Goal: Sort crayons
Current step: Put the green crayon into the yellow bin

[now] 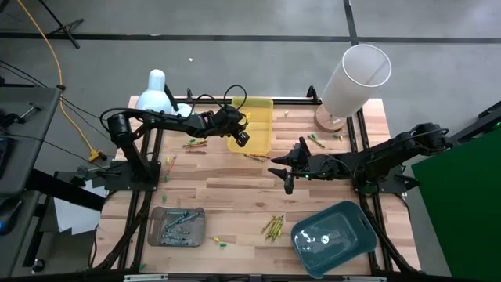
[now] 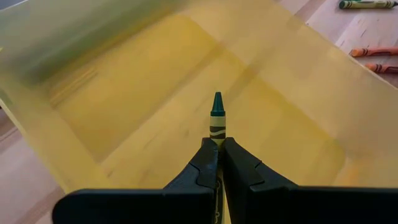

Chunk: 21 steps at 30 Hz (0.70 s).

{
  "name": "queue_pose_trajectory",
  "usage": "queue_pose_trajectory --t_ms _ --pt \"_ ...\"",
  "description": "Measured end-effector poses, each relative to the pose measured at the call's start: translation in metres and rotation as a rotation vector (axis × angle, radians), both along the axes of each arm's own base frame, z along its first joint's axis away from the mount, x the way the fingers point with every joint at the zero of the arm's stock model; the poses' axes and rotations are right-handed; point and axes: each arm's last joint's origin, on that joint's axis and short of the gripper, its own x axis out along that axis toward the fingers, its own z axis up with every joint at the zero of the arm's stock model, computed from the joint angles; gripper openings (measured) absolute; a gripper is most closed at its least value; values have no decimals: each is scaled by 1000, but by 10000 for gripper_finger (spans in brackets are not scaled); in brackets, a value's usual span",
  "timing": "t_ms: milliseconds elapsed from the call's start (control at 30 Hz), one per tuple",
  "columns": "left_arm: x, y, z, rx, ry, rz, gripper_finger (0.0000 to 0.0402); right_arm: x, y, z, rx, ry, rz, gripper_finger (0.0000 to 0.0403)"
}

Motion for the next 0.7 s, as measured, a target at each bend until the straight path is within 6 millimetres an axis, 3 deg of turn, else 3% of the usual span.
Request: queue_pose_trajectory --t_ms 700 --pt "-2 -1 -3 -16 36 0 0 0 0 0 0 0 0 176"
